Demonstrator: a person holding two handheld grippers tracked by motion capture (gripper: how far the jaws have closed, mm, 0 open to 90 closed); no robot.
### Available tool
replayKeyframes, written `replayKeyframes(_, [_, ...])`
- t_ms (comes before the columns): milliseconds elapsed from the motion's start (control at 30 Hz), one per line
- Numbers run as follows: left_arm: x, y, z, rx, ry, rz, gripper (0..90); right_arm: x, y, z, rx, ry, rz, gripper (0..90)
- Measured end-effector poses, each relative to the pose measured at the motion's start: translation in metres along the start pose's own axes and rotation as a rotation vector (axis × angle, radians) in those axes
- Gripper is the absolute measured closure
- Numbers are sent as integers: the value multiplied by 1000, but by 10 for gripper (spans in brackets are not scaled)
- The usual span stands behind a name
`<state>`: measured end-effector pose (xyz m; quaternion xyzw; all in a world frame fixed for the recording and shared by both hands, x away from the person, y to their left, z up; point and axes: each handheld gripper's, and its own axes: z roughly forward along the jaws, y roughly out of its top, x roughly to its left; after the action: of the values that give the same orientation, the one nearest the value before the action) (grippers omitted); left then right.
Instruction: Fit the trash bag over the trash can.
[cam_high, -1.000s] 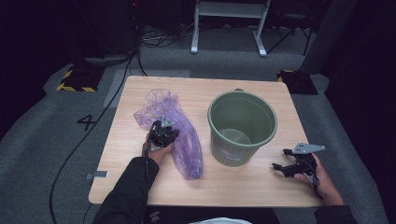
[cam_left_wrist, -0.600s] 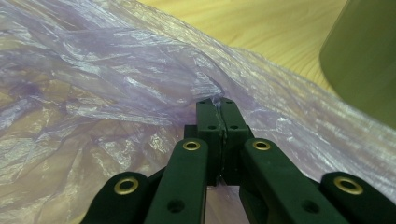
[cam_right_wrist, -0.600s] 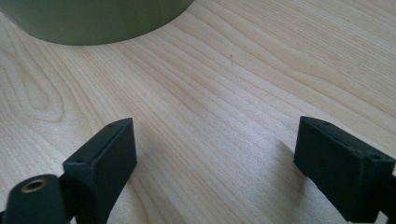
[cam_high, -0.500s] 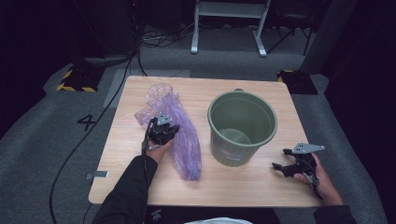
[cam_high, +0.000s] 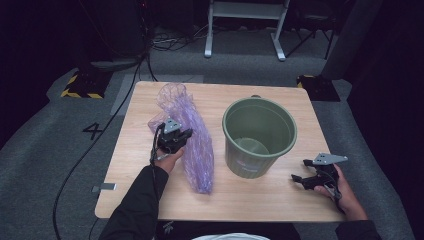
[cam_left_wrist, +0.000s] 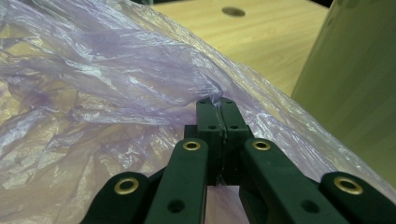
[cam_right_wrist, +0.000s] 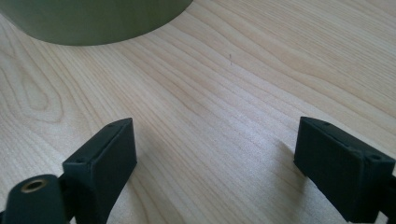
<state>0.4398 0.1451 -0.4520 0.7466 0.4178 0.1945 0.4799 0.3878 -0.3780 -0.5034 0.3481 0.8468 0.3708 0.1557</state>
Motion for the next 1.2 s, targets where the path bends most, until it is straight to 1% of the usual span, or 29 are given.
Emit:
replayKeyframes(33, [-1, 1, -2, -6, 1, 8, 893, 0, 0, 0, 0, 0, -1, 130])
replayKeyframes(167, [-3, 5, -5, -16, -3, 10, 893, 0, 0, 0, -1, 1, -2, 131])
replayKeyframes(267, [-6, 10, -8, -35, -7, 22, 893, 0, 0, 0, 1, 1, 2, 130])
replayKeyframes(367, [-7, 13, -9, -48, -12, 20, 894, 0, 0, 0, 1, 0, 2, 131])
replayKeyframes(433, [-6, 19, -11, -68, -11, 21, 893, 0, 0, 0, 0, 0, 2, 130])
replayKeyframes(533, [-6, 24, -11, -89, -18, 4, 893, 0, 0, 0, 0, 0, 2, 130])
replayKeyframes(633, [-5, 30, -11, -99, -16, 1, 893, 0, 0, 0, 0, 0, 2, 130])
replayKeyframes(733, [-6, 35, -11, -107, -17, 13, 893, 0, 0, 0, 0, 0, 2, 130])
replayKeyframes(767, [-6, 35, -11, -107, -17, 13, 893, 0, 0, 0, 0, 0, 2, 130])
replayKeyframes(867, [-7, 43, -13, -124, -23, 10, 893, 0, 0, 0, 0, 0, 2, 130])
replayKeyframes(933, [-7, 45, -14, -127, -19, 16, 893, 0, 0, 0, 0, 0, 2, 130])
replayKeyframes(1000, [-8, 51, -16, -138, -26, 18, 893, 0, 0, 0, 0, 0, 2, 131])
replayKeyframes(1067, [-8, 53, -17, -140, -26, 18, 893, 0, 0, 0, 0, 0, 2, 130])
replayKeyframes(1133, [-9, 60, -19, -151, -25, 25, 893, 0, 0, 0, 0, 0, 2, 131])
replayKeyframes(1167, [-9, 60, -19, -151, -25, 25, 893, 0, 0, 0, 0, 0, 2, 131])
replayKeyframes(1200, [-9, 65, -21, -159, -28, 22, 893, 0, 0, 0, 0, 0, 2, 130])
